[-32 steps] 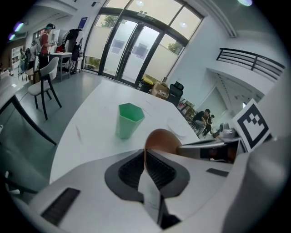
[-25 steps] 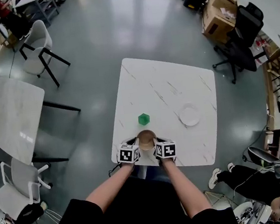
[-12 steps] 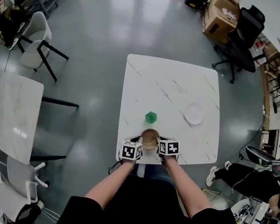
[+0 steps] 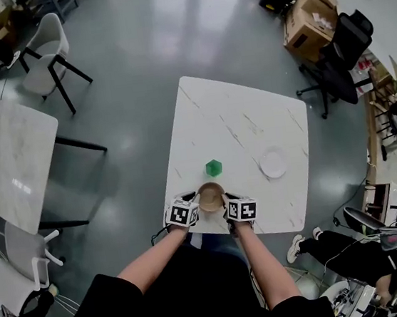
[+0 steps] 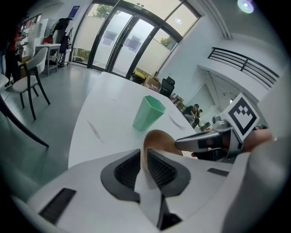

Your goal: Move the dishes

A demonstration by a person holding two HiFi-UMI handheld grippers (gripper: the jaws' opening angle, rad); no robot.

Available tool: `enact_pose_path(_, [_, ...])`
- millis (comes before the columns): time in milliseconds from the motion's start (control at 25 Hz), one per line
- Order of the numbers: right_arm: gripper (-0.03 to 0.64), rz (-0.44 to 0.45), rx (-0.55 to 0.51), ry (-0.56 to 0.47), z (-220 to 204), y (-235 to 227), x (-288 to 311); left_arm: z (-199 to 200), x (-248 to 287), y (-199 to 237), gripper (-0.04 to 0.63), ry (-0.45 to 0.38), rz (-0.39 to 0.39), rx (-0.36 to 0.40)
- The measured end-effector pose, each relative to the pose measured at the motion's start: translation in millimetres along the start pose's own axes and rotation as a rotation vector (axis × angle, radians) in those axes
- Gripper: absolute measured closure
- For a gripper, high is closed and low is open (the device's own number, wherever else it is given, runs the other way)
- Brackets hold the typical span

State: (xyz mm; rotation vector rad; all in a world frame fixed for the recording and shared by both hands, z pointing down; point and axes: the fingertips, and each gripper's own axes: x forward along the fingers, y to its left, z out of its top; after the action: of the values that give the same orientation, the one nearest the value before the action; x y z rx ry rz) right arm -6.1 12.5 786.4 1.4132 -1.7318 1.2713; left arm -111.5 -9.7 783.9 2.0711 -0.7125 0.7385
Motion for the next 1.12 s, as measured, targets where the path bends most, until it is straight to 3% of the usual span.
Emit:
enact_pose_path(360, [0.557,0.028,0.004,-0.079,21,-12,-31,8,-18,-10,0.534,-0.053,0.026,-0.007])
enact_pose_path(600, [0.558,0.067,0.009,-0.088,19,-43,-53,30,-42,-38,0.535,-0.133,0.103,-0.016])
enact_pose_path(840, [0.569,0.061,0.028,-0.114,29,-117,-82,45,-36,-91,0.545,-0.208,0.183,-0.013])
enact_pose_path(1120, [0.594,0.063,0.045,-0.137,52,-204,-104,71,30,-157,0.573,-0.197,0.154,-0.017])
